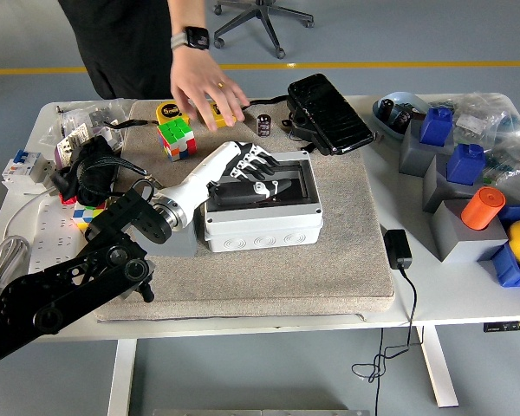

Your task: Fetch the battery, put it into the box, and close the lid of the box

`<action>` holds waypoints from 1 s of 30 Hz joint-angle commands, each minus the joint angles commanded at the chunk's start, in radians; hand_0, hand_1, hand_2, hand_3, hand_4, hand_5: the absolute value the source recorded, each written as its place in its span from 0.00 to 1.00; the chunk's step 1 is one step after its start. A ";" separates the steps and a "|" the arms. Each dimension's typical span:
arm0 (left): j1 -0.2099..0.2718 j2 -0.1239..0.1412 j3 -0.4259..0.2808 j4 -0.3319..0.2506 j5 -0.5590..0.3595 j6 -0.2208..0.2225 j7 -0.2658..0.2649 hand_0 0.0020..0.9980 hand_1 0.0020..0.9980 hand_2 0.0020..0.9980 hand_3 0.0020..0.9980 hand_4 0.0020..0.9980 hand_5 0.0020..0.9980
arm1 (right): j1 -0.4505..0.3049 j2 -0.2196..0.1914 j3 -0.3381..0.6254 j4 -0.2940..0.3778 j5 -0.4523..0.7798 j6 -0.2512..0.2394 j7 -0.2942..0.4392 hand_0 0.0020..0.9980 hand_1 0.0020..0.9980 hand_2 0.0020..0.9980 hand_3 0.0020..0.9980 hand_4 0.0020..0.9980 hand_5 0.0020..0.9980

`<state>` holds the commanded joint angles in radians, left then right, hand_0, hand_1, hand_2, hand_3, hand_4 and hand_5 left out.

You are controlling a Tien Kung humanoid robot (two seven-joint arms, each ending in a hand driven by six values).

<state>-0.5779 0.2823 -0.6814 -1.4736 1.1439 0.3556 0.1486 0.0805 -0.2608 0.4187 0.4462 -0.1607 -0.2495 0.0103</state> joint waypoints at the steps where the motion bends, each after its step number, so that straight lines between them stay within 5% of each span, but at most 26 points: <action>1: 0.012 0.000 -0.023 -0.005 -0.044 0.014 -0.044 0.50 0.62 0.59 0.60 0.87 0.43 | 0.000 0.000 0.000 -0.001 0.001 0.000 0.000 0.61 0.63 0.59 0.56 0.90 0.46; 10: 0.114 0.011 -0.246 -0.003 -0.385 0.074 -0.366 0.52 0.62 0.59 0.59 0.87 0.43 | 0.005 0.003 -0.002 -0.006 0.006 0.007 -0.006 0.60 0.63 0.59 0.56 0.90 0.46; 24: 0.208 0.021 -0.448 0.034 -0.418 0.073 -0.439 0.51 0.61 0.58 0.59 0.86 0.42 | 0.018 -0.006 0.003 -0.013 0.012 0.011 -0.006 0.60 0.63 0.59 0.56 0.90 0.46; 30: 0.242 0.032 -0.491 0.040 -0.396 0.063 -0.416 0.52 0.61 0.58 0.58 0.87 0.41 | 0.023 -0.005 -0.003 -0.012 0.012 0.009 -0.006 0.60 0.63 0.59 0.56 0.90 0.46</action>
<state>-0.3363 0.3145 -1.1726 -1.4334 0.7478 0.4190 -0.2670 0.1031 -0.2659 0.4157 0.4342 -0.1486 -0.2400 0.0043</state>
